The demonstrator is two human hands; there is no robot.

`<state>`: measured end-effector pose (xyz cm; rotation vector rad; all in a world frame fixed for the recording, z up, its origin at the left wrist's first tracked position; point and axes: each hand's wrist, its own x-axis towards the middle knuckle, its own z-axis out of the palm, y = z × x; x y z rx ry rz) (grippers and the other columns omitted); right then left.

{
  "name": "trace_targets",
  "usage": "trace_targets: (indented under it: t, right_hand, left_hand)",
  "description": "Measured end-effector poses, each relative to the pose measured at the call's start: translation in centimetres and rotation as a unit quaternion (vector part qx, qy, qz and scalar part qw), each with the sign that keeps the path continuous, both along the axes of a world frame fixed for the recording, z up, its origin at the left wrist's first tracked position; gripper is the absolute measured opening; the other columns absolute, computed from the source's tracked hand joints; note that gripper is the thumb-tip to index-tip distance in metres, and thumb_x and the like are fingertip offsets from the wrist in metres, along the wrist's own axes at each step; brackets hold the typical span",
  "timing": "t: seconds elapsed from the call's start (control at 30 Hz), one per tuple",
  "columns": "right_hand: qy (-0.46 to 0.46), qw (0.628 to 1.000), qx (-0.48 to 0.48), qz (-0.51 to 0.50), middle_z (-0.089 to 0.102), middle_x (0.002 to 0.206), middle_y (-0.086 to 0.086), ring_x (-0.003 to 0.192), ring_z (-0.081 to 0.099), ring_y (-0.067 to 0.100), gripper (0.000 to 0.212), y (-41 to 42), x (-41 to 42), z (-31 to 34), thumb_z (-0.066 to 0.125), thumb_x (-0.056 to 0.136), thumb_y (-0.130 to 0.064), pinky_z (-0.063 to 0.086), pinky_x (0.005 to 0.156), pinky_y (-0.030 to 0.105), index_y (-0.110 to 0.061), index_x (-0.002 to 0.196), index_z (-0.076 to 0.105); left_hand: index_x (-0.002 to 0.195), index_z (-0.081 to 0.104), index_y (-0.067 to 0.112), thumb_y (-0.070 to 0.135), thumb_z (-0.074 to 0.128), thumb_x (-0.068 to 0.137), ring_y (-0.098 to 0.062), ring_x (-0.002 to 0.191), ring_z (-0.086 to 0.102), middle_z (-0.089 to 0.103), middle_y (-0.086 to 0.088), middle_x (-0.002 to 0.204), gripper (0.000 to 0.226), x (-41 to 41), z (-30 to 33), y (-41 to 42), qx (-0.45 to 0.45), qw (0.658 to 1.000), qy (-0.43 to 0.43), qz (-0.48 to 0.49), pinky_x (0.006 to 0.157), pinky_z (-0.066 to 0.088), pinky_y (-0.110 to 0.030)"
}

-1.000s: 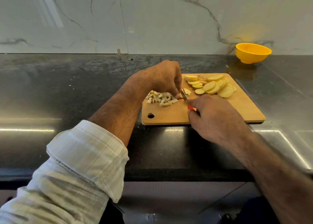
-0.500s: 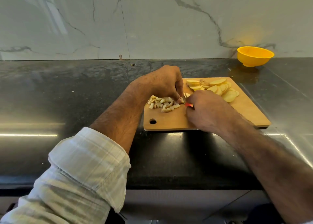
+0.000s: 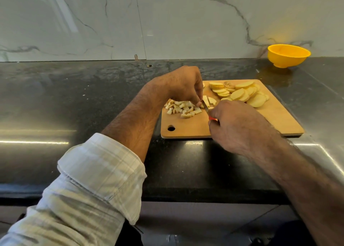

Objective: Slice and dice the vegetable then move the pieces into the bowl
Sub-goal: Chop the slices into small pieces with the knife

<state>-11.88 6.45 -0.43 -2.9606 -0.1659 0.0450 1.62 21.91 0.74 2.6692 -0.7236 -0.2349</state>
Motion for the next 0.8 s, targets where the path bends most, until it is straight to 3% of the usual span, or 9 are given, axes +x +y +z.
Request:
trace_targets:
  t: [0.2, 0.33, 0.47, 0.57, 0.67, 0.8]
  right_hand:
    - [-0.015, 1.000, -0.013, -0.011, 0.057, 0.106, -0.002, 0.095, 0.053, 0.018, 0.041, 0.7, 1.9, -0.1, 0.067, 0.096, -0.033, 0.051, 0.079, 0.033, -0.027, 0.136, 0.062]
    - [-0.035, 0.999, 0.012, 0.021, 0.065, 0.126, -0.002, 0.108, 0.057, 0.019, 0.040, -0.7, 2.0, -0.6, 0.059, 0.101, -0.038, 0.051, 0.086, 0.034, -0.029, 0.139, 0.062]
    - [-0.102, 0.993, 0.053, 0.015, 0.062, 0.101, -0.006, 0.085, 0.052, 0.013, 0.039, -3.8, 0.2, -0.2, 0.055, 0.103, -0.041, 0.041, 0.069, 0.029, -0.030, 0.139, 0.064]
    - [-0.087, 0.996, 0.010, -0.018, 0.065, 0.107, -0.005, 0.089, 0.052, 0.014, 0.040, -4.9, 0.1, -0.4, 0.053, 0.102, -0.044, 0.051, 0.076, 0.035, -0.031, 0.139, 0.062]
    - [-0.050, 0.999, 0.003, 0.003, 0.061, 0.094, -0.014, 0.085, 0.054, 0.008, 0.037, -4.5, 0.2, -0.6, 0.053, 0.102, -0.046, 0.052, 0.073, 0.034, -0.032, 0.135, 0.063]
    - [-0.036, 0.998, 0.037, 0.034, 0.067, 0.115, -0.010, 0.100, 0.057, 0.011, 0.042, -3.9, 0.4, -0.3, 0.057, 0.102, -0.045, 0.052, 0.082, 0.032, -0.032, 0.142, 0.060]
  left_hand:
    - [0.081, 0.082, 0.027, 0.023, 0.091, 0.082, -0.003, 0.088, 0.069, 0.076, 0.013, 0.085, 0.009, 0.1, 0.1, -0.2, 0.001, 1.000, 0.002, 0.005, 0.073, 0.050, -0.022]
    - [0.086, 0.083, 0.026, 0.026, 0.089, 0.085, -0.001, 0.083, 0.066, 0.073, 0.015, 0.082, 0.006, -0.1, 0.3, 0.4, -0.002, 1.000, 0.002, -0.008, 0.071, 0.046, -0.020]
    - [0.090, 0.079, 0.027, 0.030, 0.084, 0.090, -0.001, 0.087, 0.067, 0.073, 0.013, 0.091, 0.006, -0.1, 0.8, 1.5, -0.044, 0.999, -0.018, 0.014, 0.072, 0.048, -0.020]
    - [0.092, 0.077, 0.024, 0.035, 0.081, 0.092, -0.008, 0.092, 0.068, 0.073, 0.007, 0.095, 0.011, 0.2, 0.8, 1.7, -0.052, 0.995, -0.060, 0.052, 0.077, 0.057, -0.027]
    - [0.094, 0.076, 0.024, 0.038, 0.080, 0.093, -0.010, 0.092, 0.068, 0.072, 0.005, 0.096, 0.015, 0.5, 0.5, 2.0, -0.036, 0.993, -0.079, 0.085, 0.081, 0.059, -0.030]
    - [0.100, 0.076, 0.022, 0.041, 0.077, 0.095, -0.010, 0.094, 0.066, 0.071, 0.006, 0.099, 0.020, 0.8, 0.1, 2.2, -0.019, 0.991, -0.073, 0.109, 0.080, 0.057, -0.029]
